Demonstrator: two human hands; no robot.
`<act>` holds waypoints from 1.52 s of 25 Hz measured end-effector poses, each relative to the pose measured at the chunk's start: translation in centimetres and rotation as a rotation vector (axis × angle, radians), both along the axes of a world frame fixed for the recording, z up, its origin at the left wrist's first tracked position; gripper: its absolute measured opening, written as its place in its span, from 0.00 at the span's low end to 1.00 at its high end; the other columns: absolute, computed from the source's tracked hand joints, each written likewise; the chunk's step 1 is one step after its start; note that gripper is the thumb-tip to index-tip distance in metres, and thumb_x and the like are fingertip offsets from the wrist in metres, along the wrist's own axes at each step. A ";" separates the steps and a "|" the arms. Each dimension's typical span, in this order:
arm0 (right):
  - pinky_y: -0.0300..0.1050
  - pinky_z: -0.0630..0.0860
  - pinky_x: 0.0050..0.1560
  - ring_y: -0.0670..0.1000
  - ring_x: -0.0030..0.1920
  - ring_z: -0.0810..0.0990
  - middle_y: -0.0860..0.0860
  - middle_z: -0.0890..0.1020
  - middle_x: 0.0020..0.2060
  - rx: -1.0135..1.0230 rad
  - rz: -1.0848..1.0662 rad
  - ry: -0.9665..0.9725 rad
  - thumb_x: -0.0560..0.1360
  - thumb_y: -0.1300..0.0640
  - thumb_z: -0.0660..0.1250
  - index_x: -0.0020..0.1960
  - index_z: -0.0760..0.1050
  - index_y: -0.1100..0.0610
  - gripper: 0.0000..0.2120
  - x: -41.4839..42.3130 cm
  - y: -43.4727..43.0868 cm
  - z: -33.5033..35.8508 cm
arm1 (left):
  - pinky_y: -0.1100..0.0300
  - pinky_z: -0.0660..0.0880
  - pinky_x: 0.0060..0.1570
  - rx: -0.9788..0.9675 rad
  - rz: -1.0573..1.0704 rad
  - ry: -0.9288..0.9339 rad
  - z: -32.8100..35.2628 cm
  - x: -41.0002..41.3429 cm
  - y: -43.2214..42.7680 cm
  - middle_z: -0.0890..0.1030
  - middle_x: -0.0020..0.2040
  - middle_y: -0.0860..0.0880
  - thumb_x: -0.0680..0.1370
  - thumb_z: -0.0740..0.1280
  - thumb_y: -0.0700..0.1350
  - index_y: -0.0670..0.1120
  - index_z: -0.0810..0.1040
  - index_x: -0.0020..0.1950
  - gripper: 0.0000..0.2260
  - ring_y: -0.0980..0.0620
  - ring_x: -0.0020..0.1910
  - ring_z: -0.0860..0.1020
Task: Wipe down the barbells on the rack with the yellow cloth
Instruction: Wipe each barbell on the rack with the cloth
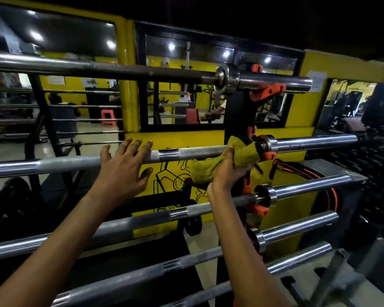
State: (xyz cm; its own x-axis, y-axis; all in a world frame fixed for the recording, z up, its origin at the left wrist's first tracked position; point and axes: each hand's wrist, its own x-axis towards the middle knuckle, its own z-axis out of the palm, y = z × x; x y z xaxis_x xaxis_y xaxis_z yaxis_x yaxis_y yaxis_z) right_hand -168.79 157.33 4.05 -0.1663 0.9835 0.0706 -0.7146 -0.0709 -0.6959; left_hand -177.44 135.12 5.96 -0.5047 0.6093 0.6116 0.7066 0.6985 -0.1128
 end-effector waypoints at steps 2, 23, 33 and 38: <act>0.53 0.73 0.67 0.57 0.69 0.72 0.58 0.67 0.71 0.000 0.000 -0.121 0.75 0.52 0.74 0.79 0.53 0.57 0.42 0.3 -0.2 0.8 | 0.34 0.53 0.68 -0.024 -0.006 -0.015 0.1 0.1 0.0 0.66 0.75 0.46 0.76 0.59 0.59 0.52 0.58 0.78 0.31 0.42 0.75 0.60; 0.53 0.70 0.56 0.56 0.48 0.80 0.50 0.80 0.41 1.340 -0.437 -1.271 0.66 0.37 0.63 0.52 0.78 0.53 0.23 -0.5 -2.5 5.0 | 0.37 0.56 0.67 0.098 0.072 0.060 -0.3 -0.5 -4.1 0.73 0.70 0.47 0.80 0.45 0.64 0.55 0.65 0.74 0.27 0.42 0.72 0.67; 0.55 0.65 0.72 0.52 0.75 0.64 0.54 0.55 0.80 0.514 -0.180 -0.671 0.74 0.28 0.60 0.82 0.45 0.50 0.47 0.1 -2.1 -2.1 | 0.39 0.55 0.67 0.158 0.042 0.068 -0.6 -0.2 -4.0 0.77 0.64 0.46 0.79 0.51 0.62 0.54 0.70 0.72 0.25 0.42 0.71 0.68; 0.53 0.79 0.61 0.50 0.60 0.81 0.51 0.80 0.64 0.038 0.113 -0.070 0.76 0.42 0.71 0.74 0.66 0.51 0.31 -2.1 -5.1 -1.1 | 0.38 0.54 0.66 0.143 0.058 0.053 -0.6 -0.2 -4.0 0.76 0.66 0.45 0.79 0.50 0.62 0.55 0.68 0.72 0.25 0.39 0.72 0.65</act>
State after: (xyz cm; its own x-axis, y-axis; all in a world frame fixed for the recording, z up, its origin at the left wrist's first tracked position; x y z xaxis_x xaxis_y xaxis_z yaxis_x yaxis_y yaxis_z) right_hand -170.92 152.20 2.96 -0.2818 0.9551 0.0914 -0.6528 -0.1211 -0.7477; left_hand -177.60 131.12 5.39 -0.5012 0.4850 0.7166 0.6607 0.7493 -0.0449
